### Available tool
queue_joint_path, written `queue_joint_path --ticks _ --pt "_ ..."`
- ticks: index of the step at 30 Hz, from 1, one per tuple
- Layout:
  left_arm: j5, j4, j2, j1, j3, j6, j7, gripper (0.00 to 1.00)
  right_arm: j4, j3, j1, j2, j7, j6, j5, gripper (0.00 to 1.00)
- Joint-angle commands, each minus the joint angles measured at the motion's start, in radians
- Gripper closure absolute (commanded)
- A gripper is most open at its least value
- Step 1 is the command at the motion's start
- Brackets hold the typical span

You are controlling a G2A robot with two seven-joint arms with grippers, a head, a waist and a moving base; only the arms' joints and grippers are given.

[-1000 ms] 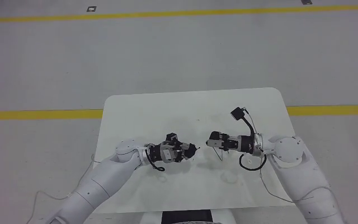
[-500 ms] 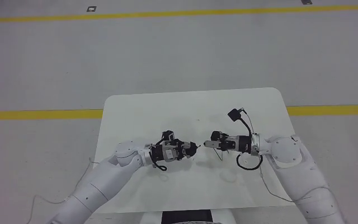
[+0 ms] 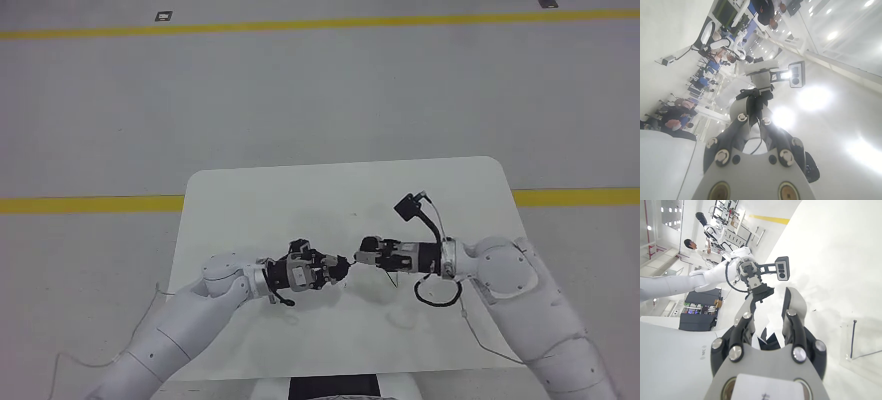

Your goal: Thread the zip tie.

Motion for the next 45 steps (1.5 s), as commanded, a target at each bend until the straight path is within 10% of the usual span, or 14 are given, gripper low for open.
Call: queue_joint_path --ticks 1,45 --pt "-0.008 0.004 -0.001 -0.002 0.001 0.012 -0.005 1.0 0.0 -0.008 0.003 0.003 -0.005 0.0 -0.007 1.0" --pt "-0.083 0.057 -0.011 -0.026 0.022 0.082 -0.031 1.0 -0.023 -0.107 0.042 0.077 -0.059 0.0 0.031 0.87"
